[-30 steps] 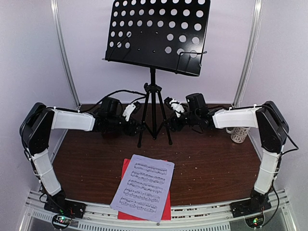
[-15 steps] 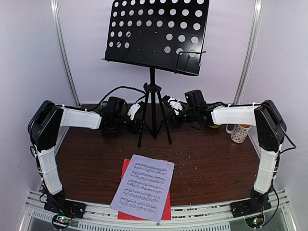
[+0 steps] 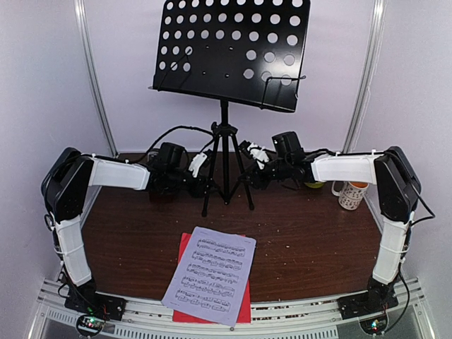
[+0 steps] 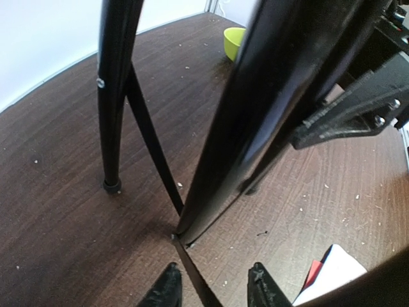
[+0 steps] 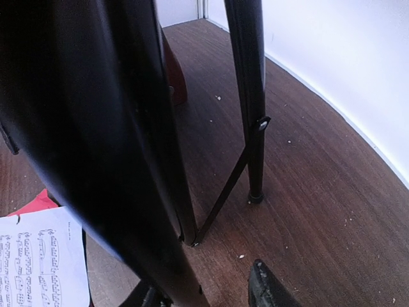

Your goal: Set up the instrument practice props

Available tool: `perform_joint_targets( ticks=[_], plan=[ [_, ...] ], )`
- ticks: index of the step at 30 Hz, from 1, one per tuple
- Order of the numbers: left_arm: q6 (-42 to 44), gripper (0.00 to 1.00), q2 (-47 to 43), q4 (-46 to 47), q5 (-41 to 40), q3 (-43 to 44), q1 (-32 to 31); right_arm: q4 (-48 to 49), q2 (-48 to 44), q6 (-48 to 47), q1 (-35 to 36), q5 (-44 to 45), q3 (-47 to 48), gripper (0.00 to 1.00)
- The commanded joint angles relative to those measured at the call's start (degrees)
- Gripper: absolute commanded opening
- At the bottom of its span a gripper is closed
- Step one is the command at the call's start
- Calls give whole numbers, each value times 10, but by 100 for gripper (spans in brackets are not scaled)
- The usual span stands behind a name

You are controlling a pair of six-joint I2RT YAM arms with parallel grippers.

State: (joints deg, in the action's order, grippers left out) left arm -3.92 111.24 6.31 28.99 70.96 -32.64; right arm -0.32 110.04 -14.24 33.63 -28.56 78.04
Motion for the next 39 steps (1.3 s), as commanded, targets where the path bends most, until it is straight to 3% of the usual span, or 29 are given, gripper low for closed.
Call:
perform_joint_targets(
  ticks=[1, 7, 14, 39],
  plan=[
    [14, 32, -5, 24, -20, 6, 1, -35, -15, -46, 6, 16, -30, 34],
    [15, 22, -21, 29, -30, -18, 1, -48, -31, -47, 6, 17, -45, 15],
    [27, 2, -37, 5, -38, -27, 1, -97, -63, -57, 6, 22, -45, 1],
    [56, 0, -163, -77, -44, -164, 48, -202, -169, -1, 1, 118, -164, 0]
  ],
)
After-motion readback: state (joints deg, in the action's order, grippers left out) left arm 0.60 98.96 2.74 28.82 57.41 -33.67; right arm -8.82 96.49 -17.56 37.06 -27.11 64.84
